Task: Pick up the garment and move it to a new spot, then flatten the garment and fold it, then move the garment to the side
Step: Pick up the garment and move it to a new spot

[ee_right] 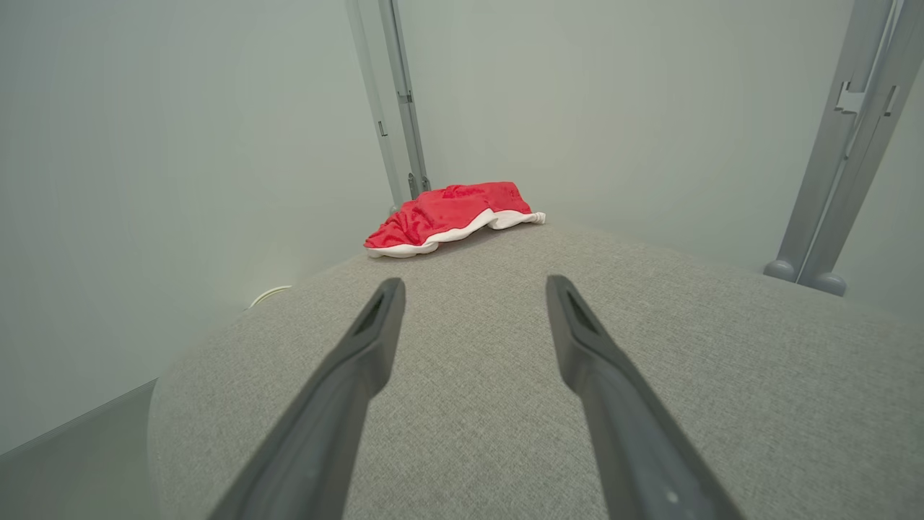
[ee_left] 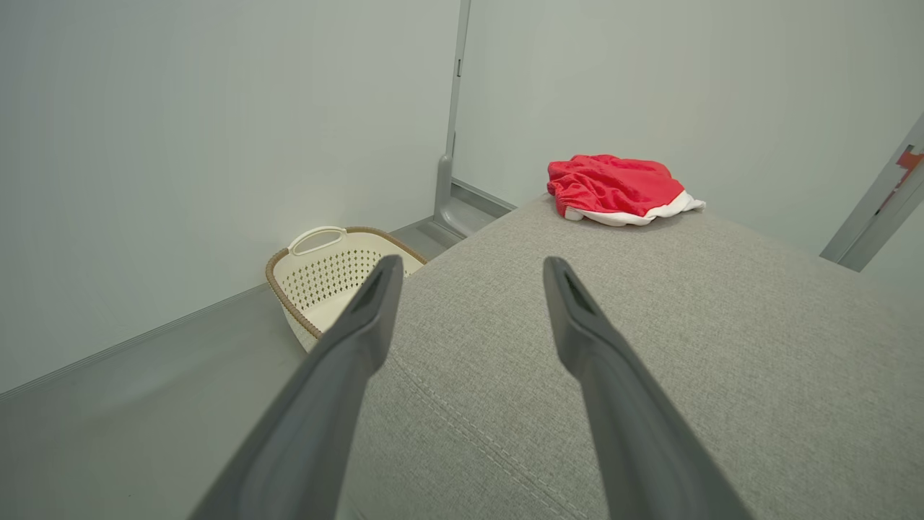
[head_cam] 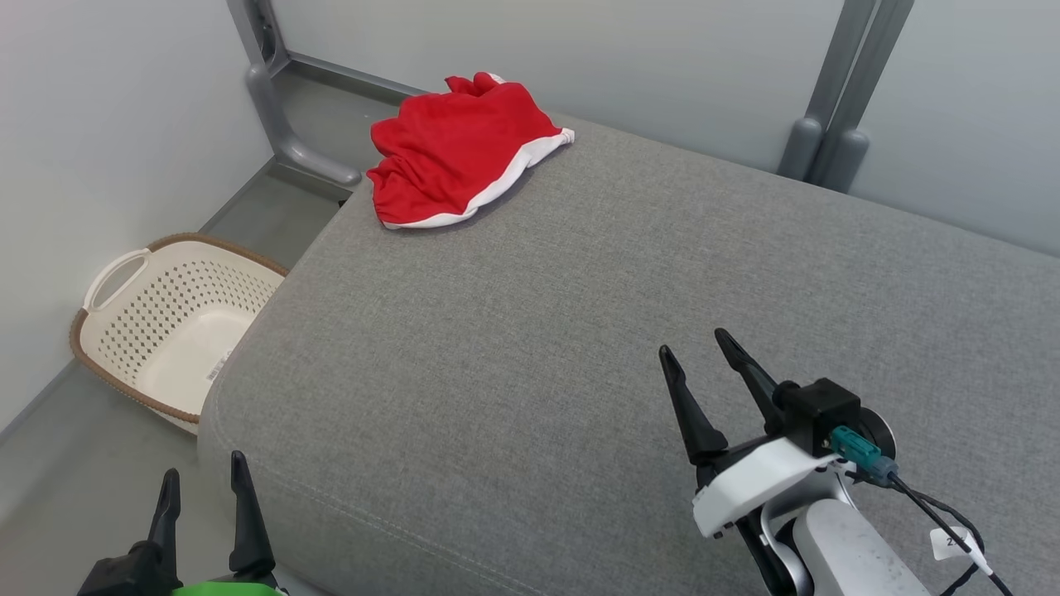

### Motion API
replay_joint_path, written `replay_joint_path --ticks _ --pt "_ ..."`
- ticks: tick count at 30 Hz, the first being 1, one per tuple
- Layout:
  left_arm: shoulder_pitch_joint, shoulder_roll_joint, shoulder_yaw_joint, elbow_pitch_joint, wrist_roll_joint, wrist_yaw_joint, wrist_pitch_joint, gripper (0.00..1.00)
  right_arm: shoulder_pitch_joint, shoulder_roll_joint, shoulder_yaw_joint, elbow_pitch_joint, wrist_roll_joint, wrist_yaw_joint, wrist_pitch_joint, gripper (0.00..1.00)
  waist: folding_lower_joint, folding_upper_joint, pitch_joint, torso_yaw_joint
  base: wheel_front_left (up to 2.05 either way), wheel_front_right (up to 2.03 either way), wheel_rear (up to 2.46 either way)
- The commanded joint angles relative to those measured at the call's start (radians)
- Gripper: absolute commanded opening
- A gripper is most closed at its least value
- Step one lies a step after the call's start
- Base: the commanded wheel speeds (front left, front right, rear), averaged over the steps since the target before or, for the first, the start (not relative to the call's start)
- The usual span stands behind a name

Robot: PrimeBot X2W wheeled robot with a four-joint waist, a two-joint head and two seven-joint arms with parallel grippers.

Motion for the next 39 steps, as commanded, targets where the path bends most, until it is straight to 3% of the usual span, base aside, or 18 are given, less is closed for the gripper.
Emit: replay_joint_path --ticks 1,11,18,29,39 --pt "0.002 -0.006 0.005 -0.006 0.002 -0.003 0.000 1.00 -0.013 -0.004 -0.005 0.001 -0.007 -0.001 -0.003 1.00 0.0001 0.0000 0.016 0.006 0.00 0.00 0.00" --pt "-0.074 -0.008 0.010 -0.018 0.006 -0.014 0.000 1.00 -0.054 -0.004 -0.048 -0.035 -0.063 -0.001 -0.003 1.00 0.0001 0.0000 0.125 -0.028 0.00 0.00 0.00" --pt "-0.288 0.073 0.012 0.006 0.024 -0.046 0.034 1.00 -0.113 -0.004 -0.074 -0.077 -0.118 -0.001 -0.003 1.00 0.0001 0.0000 0.246 -0.102 0.00 0.00 0.00" --pt "-0.820 0.250 0.012 0.220 -0.053 -0.111 0.268 1.00 -0.212 -0.015 -0.079 -0.178 -0.227 -0.001 0.020 1.00 0.0001 0.0000 0.451 -0.260 0.00 0.00 0.00" --pt "-1.079 0.303 -0.001 0.518 -0.113 -0.122 0.508 1.00 -0.218 -0.035 -0.078 -0.379 -0.272 -0.001 0.068 1.00 0.0001 0.0000 0.589 -0.366 0.00 0.00 0.00"
